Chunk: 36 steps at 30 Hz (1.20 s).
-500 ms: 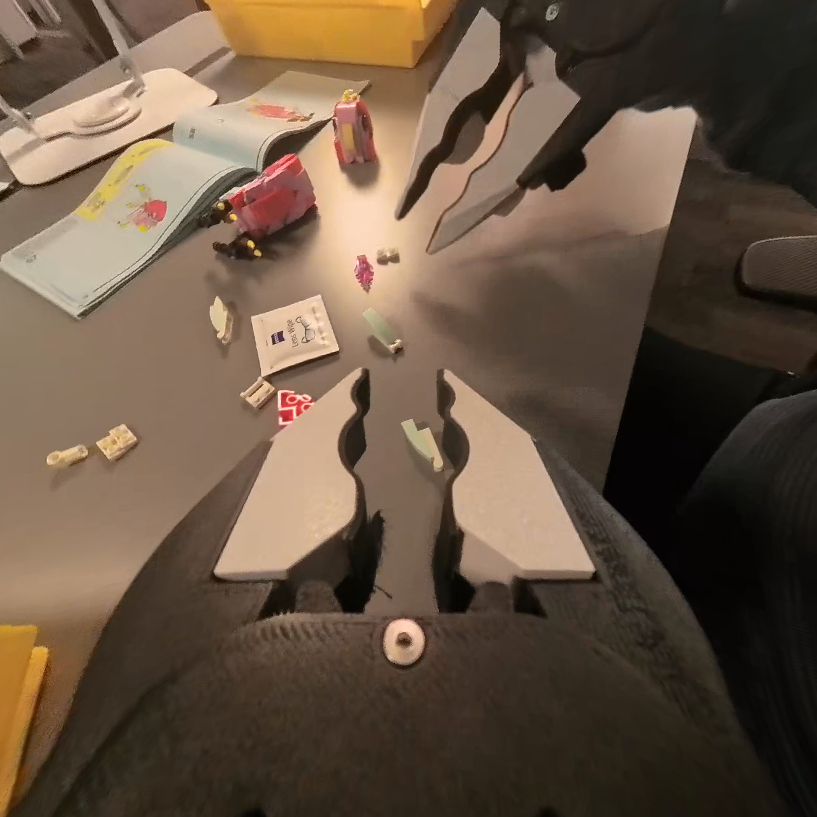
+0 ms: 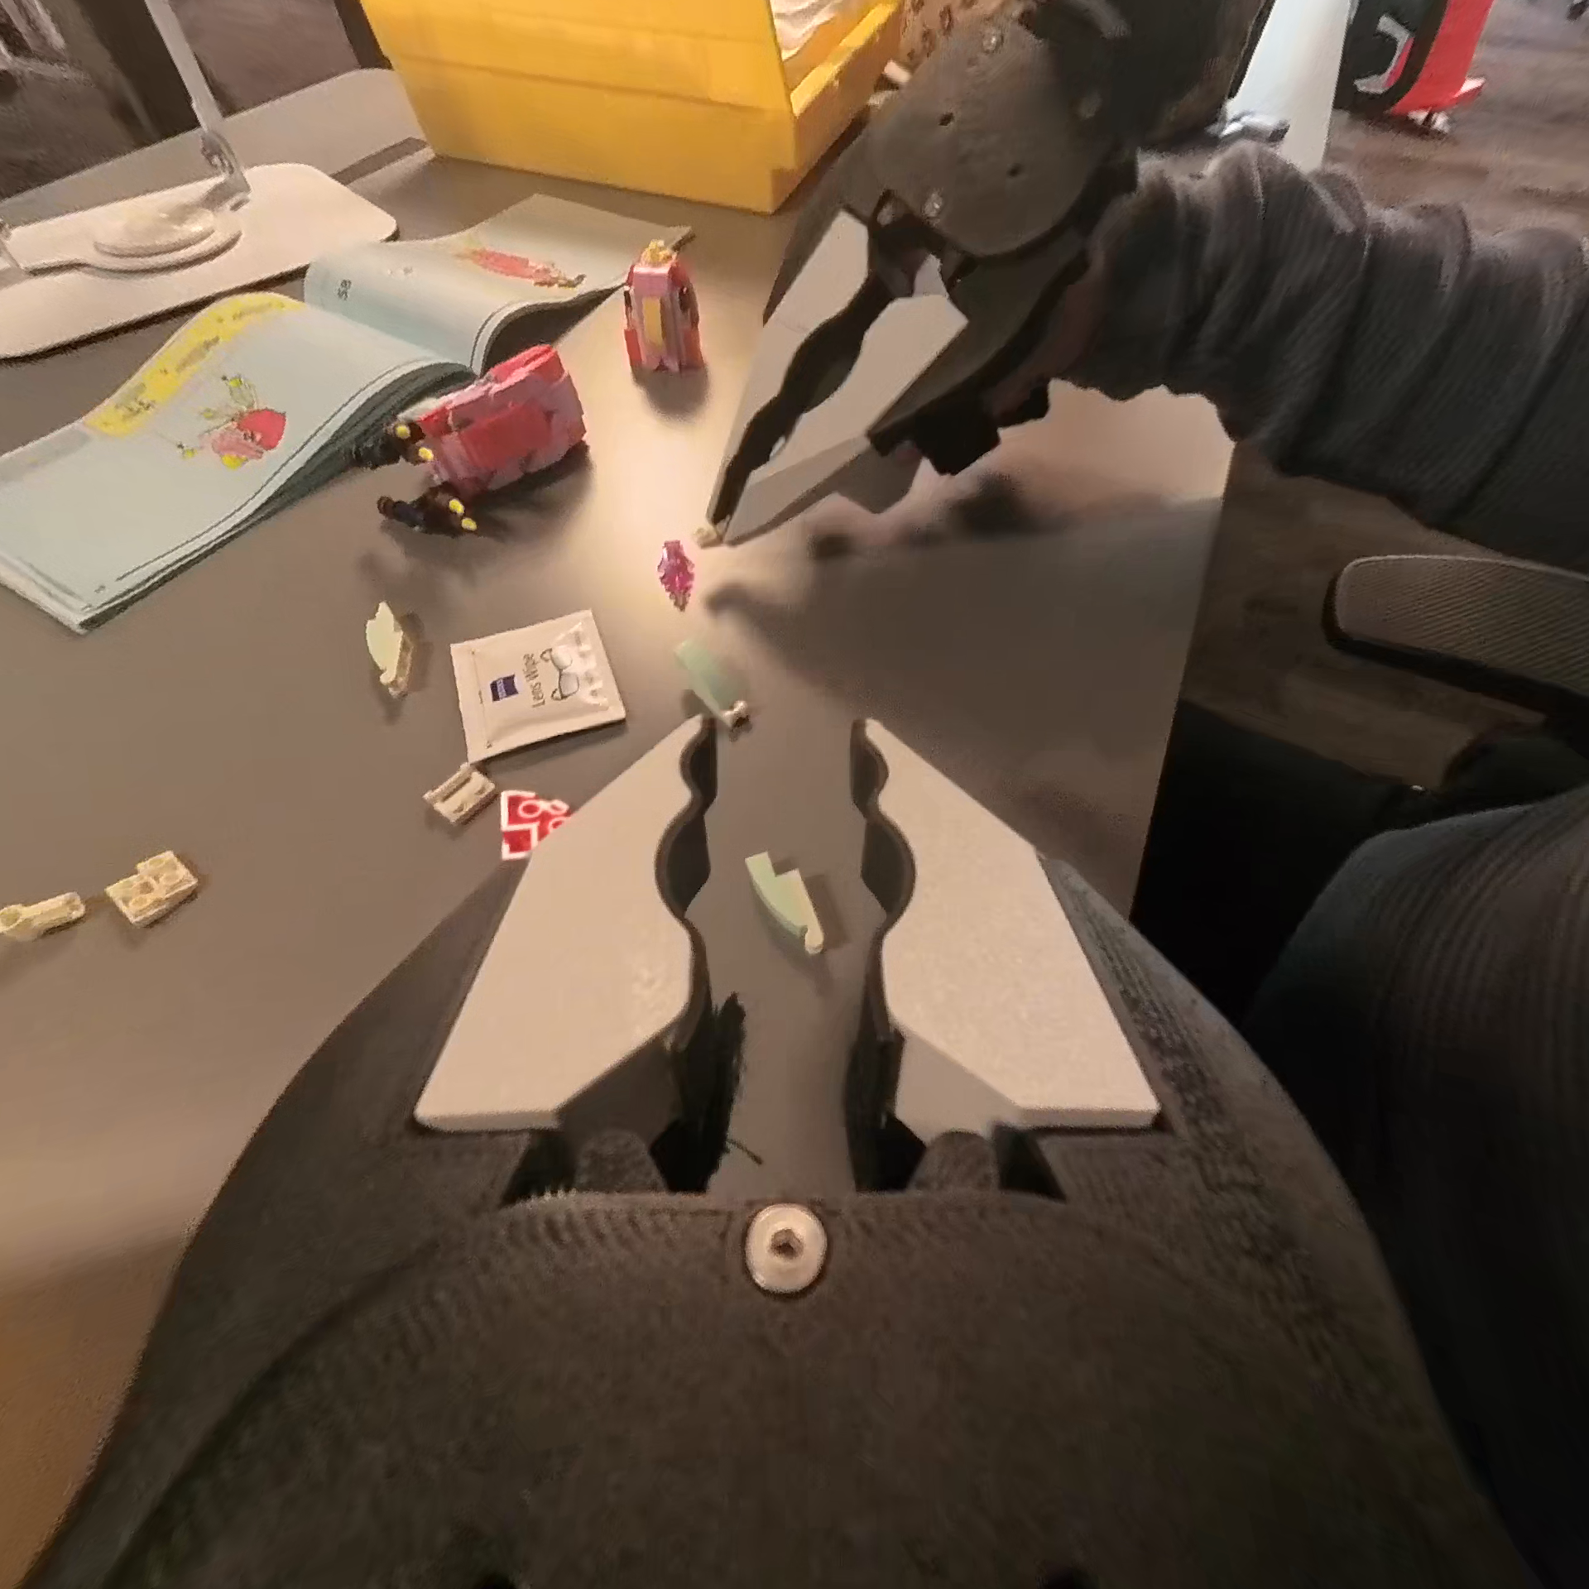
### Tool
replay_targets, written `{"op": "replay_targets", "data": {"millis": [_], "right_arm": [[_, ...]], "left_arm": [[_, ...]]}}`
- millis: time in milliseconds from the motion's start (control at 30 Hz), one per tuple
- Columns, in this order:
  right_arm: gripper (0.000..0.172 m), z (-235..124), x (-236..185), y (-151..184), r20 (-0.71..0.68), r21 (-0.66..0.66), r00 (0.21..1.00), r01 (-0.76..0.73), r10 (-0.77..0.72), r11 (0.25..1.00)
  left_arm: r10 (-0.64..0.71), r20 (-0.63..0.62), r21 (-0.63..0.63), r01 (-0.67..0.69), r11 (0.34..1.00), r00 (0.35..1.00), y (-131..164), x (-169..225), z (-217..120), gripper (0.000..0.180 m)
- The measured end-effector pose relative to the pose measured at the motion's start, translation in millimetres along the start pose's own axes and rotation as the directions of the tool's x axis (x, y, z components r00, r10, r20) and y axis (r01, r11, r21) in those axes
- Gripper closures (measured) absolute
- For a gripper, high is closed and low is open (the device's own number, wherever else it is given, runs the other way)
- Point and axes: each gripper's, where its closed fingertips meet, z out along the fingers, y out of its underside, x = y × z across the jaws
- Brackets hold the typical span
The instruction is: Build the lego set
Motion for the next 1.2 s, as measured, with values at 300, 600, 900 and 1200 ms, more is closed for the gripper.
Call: {"op": "replay_targets", "data": {"millis": [300,600,900,1200], "right_arm": [[0.162,-10.9,-47.5,16.6,0.113,-0.137,0.969,0.233,-0.219,0.963],[0.146,-18.5,-67.1,21.9,0.241,-0.168,0.970,0.043,-0.001,0.985],[0.149,-15.7,-58.3,17.4,0.203,-0.048,0.972,0.127,-0.115,0.991],[0.166,-10.7,-68.3,11.0,0.343,-0.016,0.939,0.034,-0.027,0.999]], "left_arm": [[-0.002,-0.039,-0.021,0.002,1.000,0.999,-1.3,10.2,13.1,0.150],[-0.035,-0.028,-0.035,0.034,0.999,0.999,6.2,9.0,6.3,0.150],[-0.001,-0.062,-0.065,-0.003,0.998,0.998,5.1,23.2,17.9,0.150],[0.223,-0.150,-0.075,-0.236,0.969,0.963,-0.9,43.1,36.9,0.150]]}}
